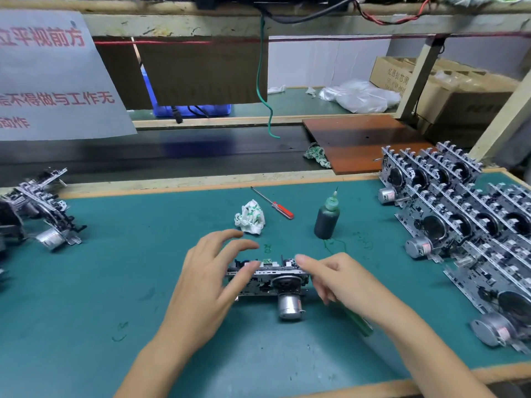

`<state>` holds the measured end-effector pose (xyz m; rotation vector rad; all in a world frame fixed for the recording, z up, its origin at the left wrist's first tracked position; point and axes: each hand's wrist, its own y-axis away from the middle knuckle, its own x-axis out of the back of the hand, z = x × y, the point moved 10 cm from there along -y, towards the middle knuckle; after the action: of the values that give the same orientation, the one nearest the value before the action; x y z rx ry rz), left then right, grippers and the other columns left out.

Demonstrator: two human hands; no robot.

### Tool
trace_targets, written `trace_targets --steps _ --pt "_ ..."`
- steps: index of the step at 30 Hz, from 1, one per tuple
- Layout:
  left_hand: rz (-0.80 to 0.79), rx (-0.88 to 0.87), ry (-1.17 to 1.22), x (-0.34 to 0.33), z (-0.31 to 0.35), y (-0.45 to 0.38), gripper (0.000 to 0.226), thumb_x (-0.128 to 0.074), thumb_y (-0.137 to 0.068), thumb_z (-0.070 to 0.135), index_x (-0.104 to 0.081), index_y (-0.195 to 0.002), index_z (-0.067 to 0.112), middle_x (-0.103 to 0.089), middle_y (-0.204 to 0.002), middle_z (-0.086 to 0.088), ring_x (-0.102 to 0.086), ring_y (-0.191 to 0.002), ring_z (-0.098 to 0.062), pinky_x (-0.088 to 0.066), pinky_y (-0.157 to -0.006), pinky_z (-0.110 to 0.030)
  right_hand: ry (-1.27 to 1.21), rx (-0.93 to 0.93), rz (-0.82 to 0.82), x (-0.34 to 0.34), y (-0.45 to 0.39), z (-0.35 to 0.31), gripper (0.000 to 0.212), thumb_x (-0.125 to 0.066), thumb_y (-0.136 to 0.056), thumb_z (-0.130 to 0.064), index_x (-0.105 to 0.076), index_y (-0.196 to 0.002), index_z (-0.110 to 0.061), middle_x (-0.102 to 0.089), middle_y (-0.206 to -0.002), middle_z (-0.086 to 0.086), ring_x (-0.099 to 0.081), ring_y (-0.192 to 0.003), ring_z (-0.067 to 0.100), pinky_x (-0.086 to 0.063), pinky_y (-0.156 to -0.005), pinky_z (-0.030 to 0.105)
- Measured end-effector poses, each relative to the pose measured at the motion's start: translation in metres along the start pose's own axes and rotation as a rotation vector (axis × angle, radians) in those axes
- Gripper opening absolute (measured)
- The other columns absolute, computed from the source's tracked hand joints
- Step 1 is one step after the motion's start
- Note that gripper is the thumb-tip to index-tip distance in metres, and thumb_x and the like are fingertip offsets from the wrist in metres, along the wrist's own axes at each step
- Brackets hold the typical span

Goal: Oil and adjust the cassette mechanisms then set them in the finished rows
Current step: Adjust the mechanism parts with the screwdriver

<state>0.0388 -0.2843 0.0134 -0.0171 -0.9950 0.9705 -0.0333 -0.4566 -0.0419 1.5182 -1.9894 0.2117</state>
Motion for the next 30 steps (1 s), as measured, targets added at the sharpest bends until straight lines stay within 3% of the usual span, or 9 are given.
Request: trace_targets --steps 2,4,7,10,16,22,26,28,30 --pt "-0.033 -0.082 -0.007 -0.003 0.012 -0.004 0.041 -0.036 -0.093 0.054 -0.065 -0.110 0.032 -0.053 -0.123 0.018 -0.040 -0.121 0.001 -0.025 -0.101 -0.019 0.140 0.058 0.092 0.014 -0.002 -0.002 0.072 -0.038 -0.065 -0.088 -0.055 -0.055 -0.019 -0.050 -0.046 -0.004 -0.045 -0.046 0.008 -0.039 -0.059 0.030" --pt "-0.082 -0.147 -0.008 -0.010 0.021 -0.005 0.042 -0.036 -0.094 0.055 -0.067 -0.111 0.032 -0.055 -0.125 0.018 -0.041 -0.124 -0.002 -0.026 -0.103 -0.022 0.097 0.175 0.152 0.021 0.000 -0.010 0.053 -0.048 -0.063 -0.080 -0.057 -0.074 -0.029 -0.058 -0.067 -0.007 -0.053 -0.066 0.006 -0.044 -0.071 0.033" --pt "-0.144 -0.140 0.028 -0.022 0.021 -0.007 0.039 -0.039 -0.091 0.052 -0.067 -0.111 0.034 -0.058 -0.120 0.022 -0.040 -0.127 -0.003 -0.028 -0.105 -0.029 0.062 0.357 -0.001 -0.008 0.004 -0.025 0.031 -0.071 -0.068 -0.053 -0.054 -0.093 -0.045 -0.056 -0.097 -0.020 -0.053 -0.097 0.002 -0.040 -0.085 0.021" --pt "-0.124 -0.112 0.081 -0.024 0.017 -0.010 0.037 -0.039 -0.092 0.048 -0.069 -0.107 0.034 -0.059 -0.115 0.026 -0.041 -0.126 -0.003 -0.032 -0.104 -0.031 -0.006 0.415 0.082 -0.011 0.002 -0.027 0.035 -0.078 -0.074 -0.025 -0.055 -0.091 -0.044 -0.056 -0.096 -0.025 -0.052 -0.098 0.002 -0.036 -0.082 0.013" --pt "-0.036 -0.107 0.093 -0.021 0.015 -0.009 0.033 -0.041 -0.093 0.042 -0.072 -0.104 0.034 -0.063 -0.109 0.026 -0.044 -0.121 -0.005 -0.040 -0.098 -0.032 -0.112 0.411 0.091 -0.008 -0.004 -0.024 0.035 -0.083 -0.069 -0.018 -0.061 -0.086 -0.039 -0.060 -0.092 -0.020 -0.057 -0.096 0.008 -0.043 -0.085 0.023" --pt "-0.032 -0.110 0.132 -0.022 0.014 -0.009 0.029 -0.047 -0.092 0.039 -0.072 -0.106 0.033 -0.064 -0.111 0.025 -0.042 -0.126 -0.006 -0.044 -0.098 -0.042 -0.111 0.433 0.095 -0.006 -0.005 -0.030 0.024 -0.077 -0.067 -0.036 -0.061 -0.084 -0.041 -0.061 -0.089 -0.018 -0.054 -0.094 0.008 -0.041 -0.085 0.023" --pt "-0.056 -0.097 0.164 -0.025 0.012 -0.010 0.027 -0.050 -0.092 0.039 -0.071 -0.107 0.036 -0.061 -0.115 0.029 -0.041 -0.128 -0.004 -0.043 -0.099 -0.043 -0.016 0.461 0.082 -0.011 -0.003 -0.041 0.026 -0.080 -0.072 -0.030 -0.060 -0.086 -0.037 -0.060 -0.090 -0.017 -0.051 -0.096 0.005 -0.040 -0.086 0.025" --pt "-0.057 -0.088 0.158 -0.024 0.012 -0.009 0.030 -0.044 -0.091 0.044 -0.069 -0.108 0.042 -0.059 -0.117 0.034 -0.039 -0.129 -0.001 -0.043 -0.101 -0.041 0.095 0.462 0.092 -0.013 0.000 -0.041 0.029 -0.077 -0.072 -0.041 -0.059 -0.094 -0.034 -0.059 -0.096 -0.020 -0.048 -0.102 0.001 -0.039 -0.090 0.025" --pt "-0.060 -0.087 0.150 -0.024 0.012 -0.009 0.030 -0.042 -0.091 0.047 -0.061 -0.114 0.047 -0.056 -0.118 0.037 -0.038 -0.130 0.001 -0.042 -0.102 -0.040 0.245 0.425 0.145 -0.009 0.003 -0.034 0.048 -0.066 -0.067 -0.064 -0.056 -0.107 -0.039 -0.053 -0.105 -0.029 -0.043 -0.107 -0.007 -0.033 -0.095 0.019"
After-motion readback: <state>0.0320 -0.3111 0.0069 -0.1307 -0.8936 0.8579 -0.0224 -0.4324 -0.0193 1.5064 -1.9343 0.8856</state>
